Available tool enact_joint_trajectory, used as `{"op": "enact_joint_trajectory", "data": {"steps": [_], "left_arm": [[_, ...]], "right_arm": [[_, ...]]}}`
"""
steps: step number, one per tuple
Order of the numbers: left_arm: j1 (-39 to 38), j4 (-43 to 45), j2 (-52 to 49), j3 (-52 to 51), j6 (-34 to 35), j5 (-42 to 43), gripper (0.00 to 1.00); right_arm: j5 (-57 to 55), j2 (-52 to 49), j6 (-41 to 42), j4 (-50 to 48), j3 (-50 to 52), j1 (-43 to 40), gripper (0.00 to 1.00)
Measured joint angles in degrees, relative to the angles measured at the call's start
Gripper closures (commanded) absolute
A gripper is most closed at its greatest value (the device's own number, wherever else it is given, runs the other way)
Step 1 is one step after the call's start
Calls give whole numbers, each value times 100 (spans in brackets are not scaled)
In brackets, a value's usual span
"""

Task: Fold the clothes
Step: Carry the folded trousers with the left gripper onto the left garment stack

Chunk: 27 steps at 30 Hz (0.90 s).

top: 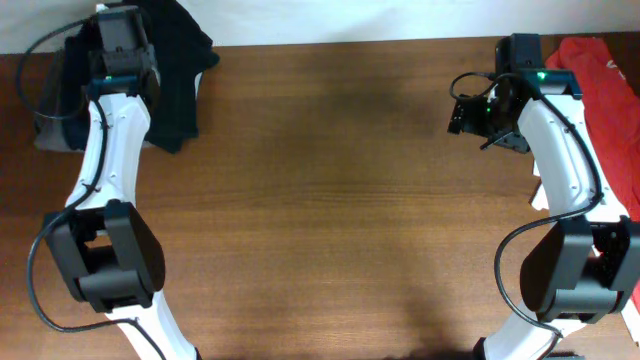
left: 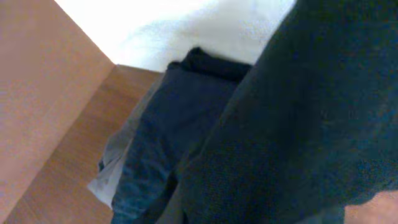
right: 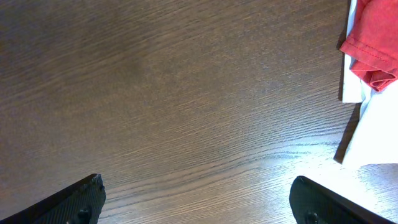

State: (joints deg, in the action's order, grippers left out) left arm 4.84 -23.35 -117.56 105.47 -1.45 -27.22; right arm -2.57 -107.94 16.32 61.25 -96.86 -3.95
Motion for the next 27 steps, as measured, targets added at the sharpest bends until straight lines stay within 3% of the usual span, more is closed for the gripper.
{"op": "enact_joint_trajectory", "data": {"steps": [13, 27], "left_arm": [[-529, 90, 2, 90, 254, -90, 99], [-511, 105, 81, 426, 498, -680, 99]], "right_arm": [[0, 0, -2, 0, -2, 0, 2], [0, 0, -2, 0, 0, 0, 2]]}}
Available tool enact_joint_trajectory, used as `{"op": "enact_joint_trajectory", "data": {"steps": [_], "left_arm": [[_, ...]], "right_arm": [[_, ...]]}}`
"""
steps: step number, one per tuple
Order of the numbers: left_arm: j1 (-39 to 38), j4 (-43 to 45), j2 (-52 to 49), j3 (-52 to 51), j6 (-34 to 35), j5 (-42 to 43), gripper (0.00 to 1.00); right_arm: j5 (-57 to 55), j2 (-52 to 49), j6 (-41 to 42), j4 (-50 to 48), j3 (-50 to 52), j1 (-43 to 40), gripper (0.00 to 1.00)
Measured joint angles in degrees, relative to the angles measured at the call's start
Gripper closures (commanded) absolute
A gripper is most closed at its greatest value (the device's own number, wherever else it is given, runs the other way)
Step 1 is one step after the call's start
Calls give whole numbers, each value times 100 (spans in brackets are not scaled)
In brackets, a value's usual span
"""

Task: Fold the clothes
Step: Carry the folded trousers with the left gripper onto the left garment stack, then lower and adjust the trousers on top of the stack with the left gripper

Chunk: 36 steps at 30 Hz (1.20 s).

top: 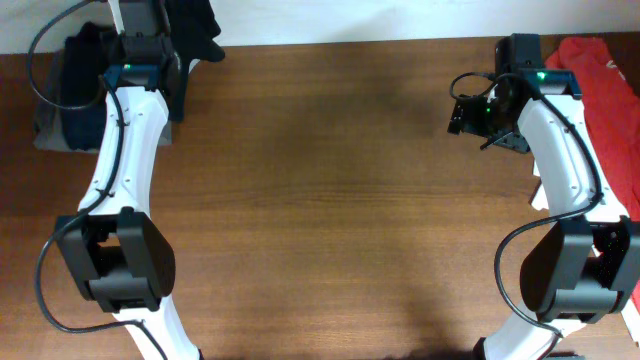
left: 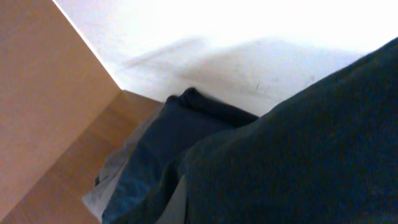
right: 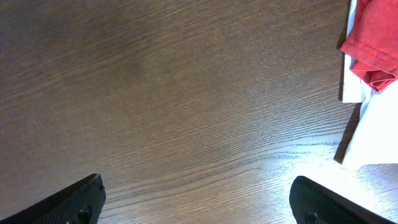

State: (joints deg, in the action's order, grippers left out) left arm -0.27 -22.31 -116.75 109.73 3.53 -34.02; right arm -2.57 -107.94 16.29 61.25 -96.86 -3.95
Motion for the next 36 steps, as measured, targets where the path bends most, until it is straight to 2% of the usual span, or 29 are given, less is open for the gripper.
{"op": "enact_joint_trajectory", "data": {"steps": [7, 12, 14, 18, 26, 27, 28, 30, 35, 36], "left_arm": [[24, -227, 28, 0, 511, -9, 99], [525, -111, 11, 2, 560, -7, 99], [774, 72, -57, 2, 577, 9, 99], [1276, 487, -557, 42, 531, 566, 98], [1449, 1475, -1425, 42, -39, 938, 98], [1471, 1665, -1467, 44, -87, 979, 49], [1488, 1884, -1493, 44, -210, 1034, 7], [1495, 2061, -1495, 44, -450, 1152, 3], [1600, 1991, -1495, 74, -702, 1255, 2], [1635, 1843, -1495, 76, -706, 1239, 9]], "right_arm": [[0, 0, 0, 0, -2, 0, 2], [0, 0, -4, 0, -2, 0, 2], [0, 0, -2, 2, -2, 0, 2], [0, 0, 2, 0, 0, 0, 2], [0, 0, 2, 0, -2, 0, 2], [0, 0, 0, 2, -2, 0, 2], [0, 0, 0, 0, -2, 0, 2], [0, 0, 0, 0, -2, 0, 2], [0, 0, -2, 0, -2, 0, 2], [0, 0, 2, 0, -2, 0, 2]]}}
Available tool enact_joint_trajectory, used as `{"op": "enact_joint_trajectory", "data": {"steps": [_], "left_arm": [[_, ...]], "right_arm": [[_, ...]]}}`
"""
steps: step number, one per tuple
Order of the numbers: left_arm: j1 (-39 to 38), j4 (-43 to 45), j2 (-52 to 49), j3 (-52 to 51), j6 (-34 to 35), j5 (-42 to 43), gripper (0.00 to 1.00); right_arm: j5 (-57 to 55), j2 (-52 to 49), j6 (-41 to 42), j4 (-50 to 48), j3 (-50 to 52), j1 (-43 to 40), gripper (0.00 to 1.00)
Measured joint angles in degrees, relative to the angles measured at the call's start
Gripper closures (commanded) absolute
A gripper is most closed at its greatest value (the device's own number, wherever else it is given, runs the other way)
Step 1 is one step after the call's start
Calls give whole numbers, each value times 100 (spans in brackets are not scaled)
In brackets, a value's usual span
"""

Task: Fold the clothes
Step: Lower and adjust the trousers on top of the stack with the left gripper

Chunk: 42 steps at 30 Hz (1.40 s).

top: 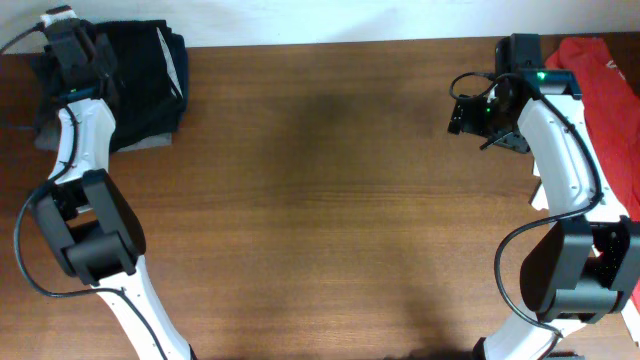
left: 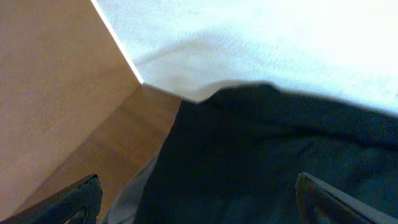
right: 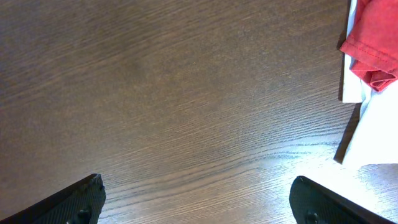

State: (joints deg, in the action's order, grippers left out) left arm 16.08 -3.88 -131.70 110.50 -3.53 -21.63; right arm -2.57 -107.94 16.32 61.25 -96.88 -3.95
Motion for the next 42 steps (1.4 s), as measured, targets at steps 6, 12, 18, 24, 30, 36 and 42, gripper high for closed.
{"op": "enact_joint_trajectory", "data": {"steps": [6, 12, 18, 24, 30, 36, 42], "left_arm": [[22, -1818, 0, 81, -42, -20, 95], [201, -3027, -9, 81, 448, 195, 99], [448, -3501, -133, 81, 516, 365, 99], [817, -2798, -302, 81, 570, 520, 82], [1167, -2573, -599, 90, 466, 579, 80], [1043, -3609, -413, 866, 737, 796, 26], [831, -4343, 197, 1047, 964, 3080, 45]], "right_arm": [[0, 0, -2, 0, 0, 0, 2], [0, 0, -4, -2, 0, 2, 2], [0, 0, -2, 0, 0, 0, 2], [0, 0, -4, 0, 0, 0, 2], [0, 0, -2, 0, 0, 0, 2], [0, 0, -4, 0, 2, 0, 2], [0, 0, -4, 2, 0, 2, 2]]}}
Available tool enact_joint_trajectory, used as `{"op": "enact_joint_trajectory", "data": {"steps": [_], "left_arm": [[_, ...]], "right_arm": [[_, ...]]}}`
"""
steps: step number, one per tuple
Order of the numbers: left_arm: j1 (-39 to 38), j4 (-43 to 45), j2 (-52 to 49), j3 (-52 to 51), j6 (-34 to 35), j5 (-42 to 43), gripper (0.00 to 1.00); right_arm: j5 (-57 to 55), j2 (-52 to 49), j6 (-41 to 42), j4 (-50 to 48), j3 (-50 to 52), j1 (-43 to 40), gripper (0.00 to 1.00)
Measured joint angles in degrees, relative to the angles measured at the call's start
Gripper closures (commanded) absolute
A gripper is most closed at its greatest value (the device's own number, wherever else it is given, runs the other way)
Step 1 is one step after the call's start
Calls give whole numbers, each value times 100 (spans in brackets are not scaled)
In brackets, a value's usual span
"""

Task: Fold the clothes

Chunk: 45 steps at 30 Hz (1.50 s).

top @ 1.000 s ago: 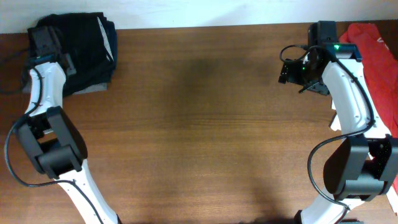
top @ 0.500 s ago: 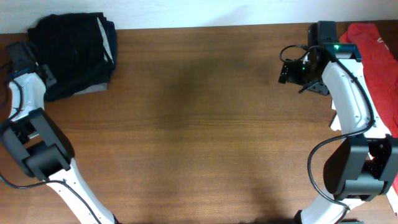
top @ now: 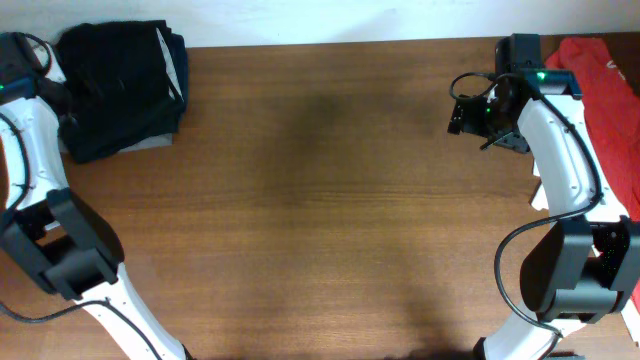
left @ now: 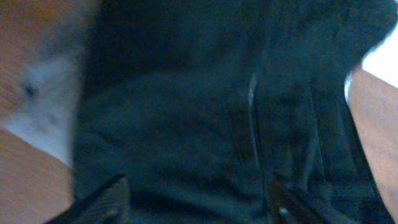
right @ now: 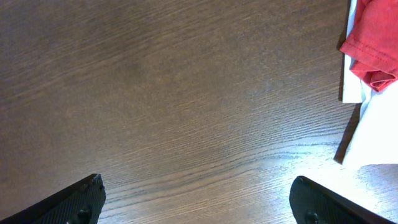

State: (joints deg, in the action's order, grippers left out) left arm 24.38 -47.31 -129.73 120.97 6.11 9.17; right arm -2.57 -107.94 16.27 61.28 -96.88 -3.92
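A stack of dark clothes [top: 120,88] lies at the table's back left corner, a black garment on top and a grey one [top: 150,143] showing beneath. My left gripper [top: 50,92] is at the stack's left side. In the left wrist view it [left: 196,204] stands open close over dark navy cloth [left: 186,112], which fills the frame. My right gripper [top: 466,115] hangs at the back right. In the right wrist view it [right: 199,202] is open over bare wood with nothing between its fingers [right: 81,198].
A red garment [top: 605,90] lies along the right edge on something white, and its corner [right: 372,43] shows in the right wrist view. The brown wooden table [top: 320,200] spans the middle. The left arm reaches up along the far left edge.
My left gripper has moved from above the back of the dark stack to its left side, and its camera now sees only dark cloth. The stack and the right arm are unchanged.
First my left gripper held a black garment hanging over the stack at the back left. Then it held the garment farther back. Then the garment lay on the stack and the gripper was open behind it. Now the gripper is beside the stack. The right arm stayed still.
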Motion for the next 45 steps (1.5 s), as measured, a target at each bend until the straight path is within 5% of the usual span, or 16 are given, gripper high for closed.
{"op": "enact_joint_trajectory", "data": {"steps": [8, 11, 15, 21, 29, 31, 32, 34, 40, 45], "left_arm": [[-144, -619, -1119, 98, 31, 413, 49], [-146, -645, -1106, 459, -114, 411, 35], [-144, -103, -903, 1021, -219, 348, 32], [-144, 402, -756, 901, -223, -841, 33], [-146, 704, -1827, 951, -352, -1134, 28], [-155, 546, -1777, 990, -352, -1200, 19], [-155, 450, -1696, 990, -350, -1241, 8], [-155, 131, -1403, 968, -247, -1285, 1], [-155, -820, 1143, 957, -15, 9, 1], [-188, -2732, 2356, 1029, 42, 990, 1]], "right_arm": [[0, 0, 2, -2, 0, 0, 2], [0, 0, 0, -2, 0, -2, 2], [0, 0, 4, -2, 2, -2, 2], [0, 0, 2, -7, 0, -2, 2], [0, 0, -2, -2, 0, 0, 2], [0, 0, 4, -7, 2, -2, 2], [0, 0, 2, 0, 0, 0, 2], [0, 0, 0, -4, 2, 0, 1], [0, 0, 4, 0, 0, -2, 2], [0, 0, 2, -7, 0, -2, 2]]}}
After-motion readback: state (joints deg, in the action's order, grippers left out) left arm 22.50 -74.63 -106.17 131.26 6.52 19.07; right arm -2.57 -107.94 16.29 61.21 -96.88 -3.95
